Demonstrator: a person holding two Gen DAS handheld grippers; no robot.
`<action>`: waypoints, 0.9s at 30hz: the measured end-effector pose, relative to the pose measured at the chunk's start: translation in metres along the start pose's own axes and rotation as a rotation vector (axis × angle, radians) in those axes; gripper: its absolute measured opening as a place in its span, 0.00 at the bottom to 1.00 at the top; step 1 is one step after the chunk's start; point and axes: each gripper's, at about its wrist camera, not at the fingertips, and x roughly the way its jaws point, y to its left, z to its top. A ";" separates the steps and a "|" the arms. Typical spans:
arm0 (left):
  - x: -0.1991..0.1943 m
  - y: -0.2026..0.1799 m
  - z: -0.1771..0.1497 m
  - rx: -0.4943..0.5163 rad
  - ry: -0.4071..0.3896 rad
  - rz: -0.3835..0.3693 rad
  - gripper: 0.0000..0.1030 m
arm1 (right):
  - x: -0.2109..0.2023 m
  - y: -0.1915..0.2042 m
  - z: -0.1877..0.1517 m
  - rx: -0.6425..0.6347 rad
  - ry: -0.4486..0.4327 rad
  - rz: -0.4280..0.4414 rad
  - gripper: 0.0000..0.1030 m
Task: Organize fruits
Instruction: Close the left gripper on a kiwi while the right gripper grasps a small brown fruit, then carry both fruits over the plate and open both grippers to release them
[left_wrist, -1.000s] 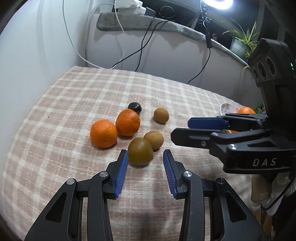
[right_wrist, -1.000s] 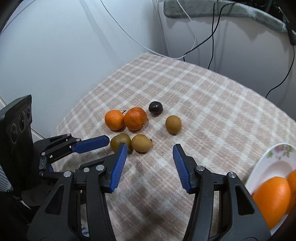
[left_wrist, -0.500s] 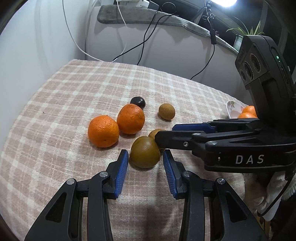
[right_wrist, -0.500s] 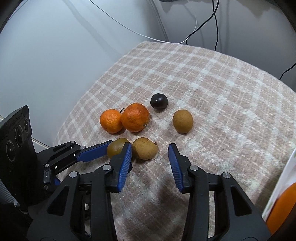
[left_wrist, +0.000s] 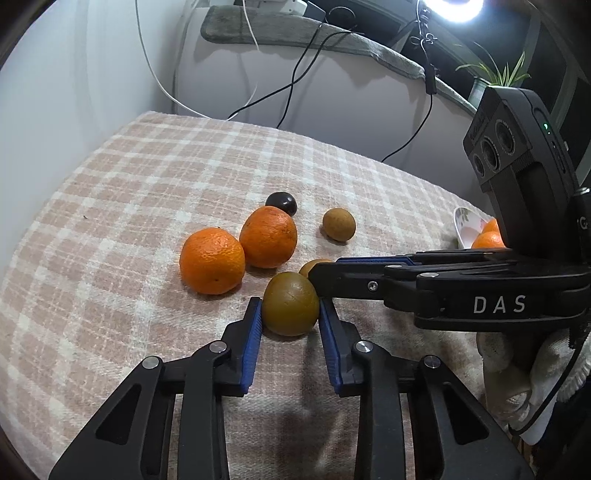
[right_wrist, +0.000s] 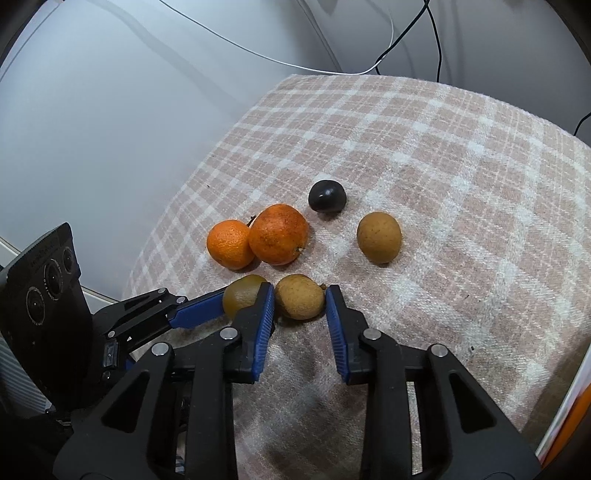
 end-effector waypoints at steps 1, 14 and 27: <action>-0.001 0.000 0.000 -0.002 -0.001 0.001 0.28 | -0.001 0.000 -0.001 0.000 -0.001 -0.001 0.29; -0.008 -0.003 -0.003 -0.010 -0.013 0.011 0.27 | -0.001 0.001 -0.002 -0.003 -0.003 0.004 0.28; -0.017 -0.028 0.000 0.015 -0.030 -0.054 0.27 | -0.062 -0.003 -0.020 -0.031 -0.111 -0.057 0.28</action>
